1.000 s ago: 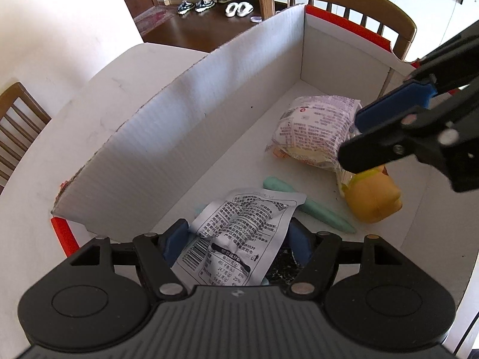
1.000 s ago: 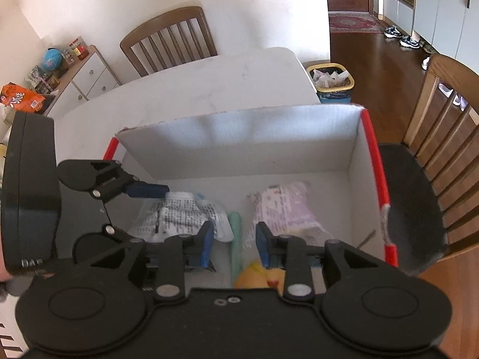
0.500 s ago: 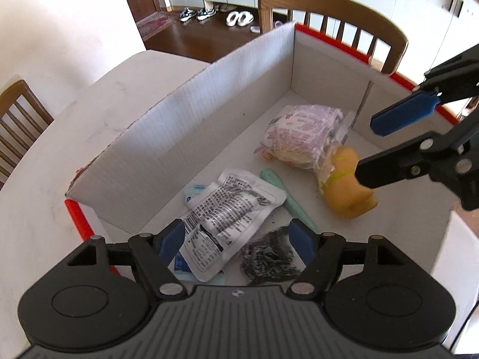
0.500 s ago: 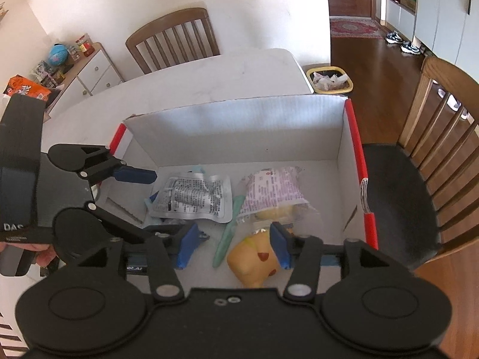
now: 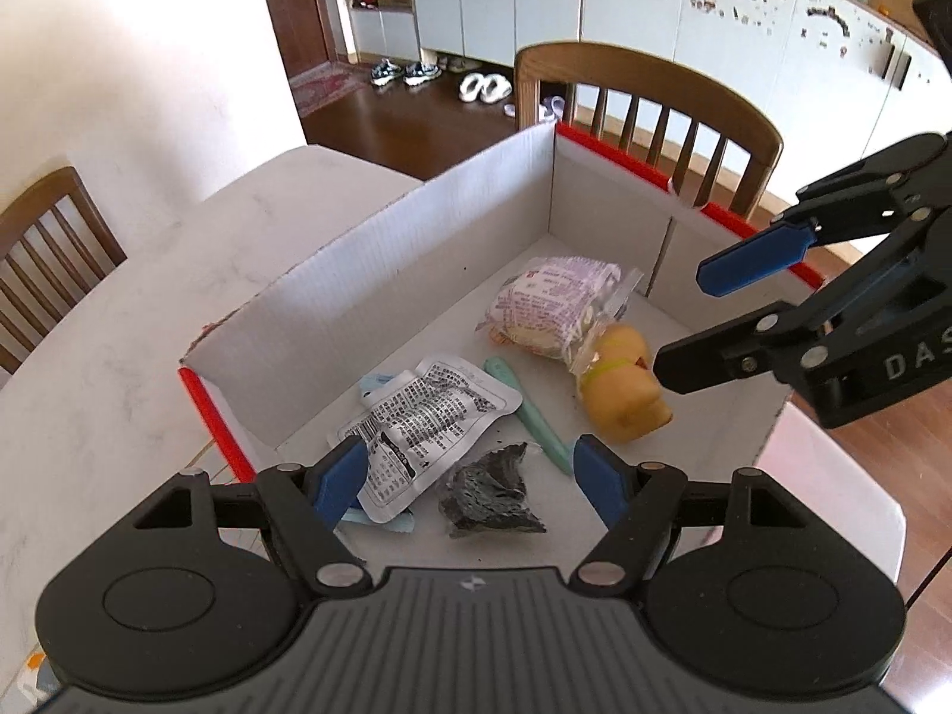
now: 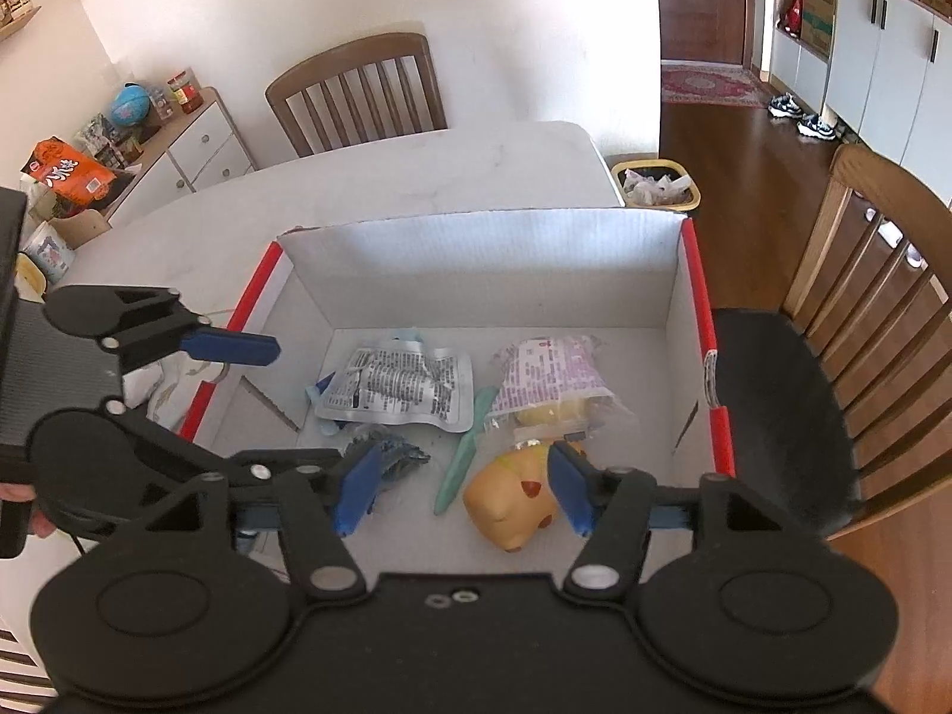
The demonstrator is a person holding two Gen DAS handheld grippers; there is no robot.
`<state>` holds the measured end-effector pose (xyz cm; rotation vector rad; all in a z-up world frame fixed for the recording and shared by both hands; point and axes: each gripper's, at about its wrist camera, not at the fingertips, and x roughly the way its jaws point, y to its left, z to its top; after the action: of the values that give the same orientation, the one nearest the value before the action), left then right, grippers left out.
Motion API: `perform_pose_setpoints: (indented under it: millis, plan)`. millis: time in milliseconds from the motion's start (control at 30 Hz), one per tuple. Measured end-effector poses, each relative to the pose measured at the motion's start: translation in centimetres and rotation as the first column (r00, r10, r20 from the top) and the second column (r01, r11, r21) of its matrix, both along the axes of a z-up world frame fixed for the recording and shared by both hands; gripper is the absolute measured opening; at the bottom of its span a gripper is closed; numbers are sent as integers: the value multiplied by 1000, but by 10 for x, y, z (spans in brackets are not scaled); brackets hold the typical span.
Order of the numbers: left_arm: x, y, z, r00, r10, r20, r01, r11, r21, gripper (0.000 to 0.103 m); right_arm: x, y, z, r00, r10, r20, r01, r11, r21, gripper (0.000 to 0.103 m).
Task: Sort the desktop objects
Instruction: 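Withdraw both open grippers up out of the shoebox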
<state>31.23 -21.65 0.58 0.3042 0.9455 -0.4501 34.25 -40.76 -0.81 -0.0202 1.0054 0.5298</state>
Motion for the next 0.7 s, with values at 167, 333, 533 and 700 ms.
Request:
perform_pose_setpoints:
  millis: [167, 333, 533, 700]
  plan:
    - [-14, 7, 11, 999, 39, 16, -38, 997, -60, 76, -12, 1, 3, 999, 19, 46, -18, 999, -29, 69]
    - [-29, 15, 17, 994, 79, 70, -72, 993, -95, 82, -18, -2, 5, 996, 25, 82, -21, 999, -48, 73]
    - [-43, 27, 20, 984, 135, 115, -120, 985, -124, 84, -25, -6, 5, 994, 12, 109, -8, 999, -42, 81]
    - [-56, 39, 25, 971, 180, 158, -155, 975, -160, 102, -36, -1, 7, 984, 4, 175, 5, 999, -54, 92]
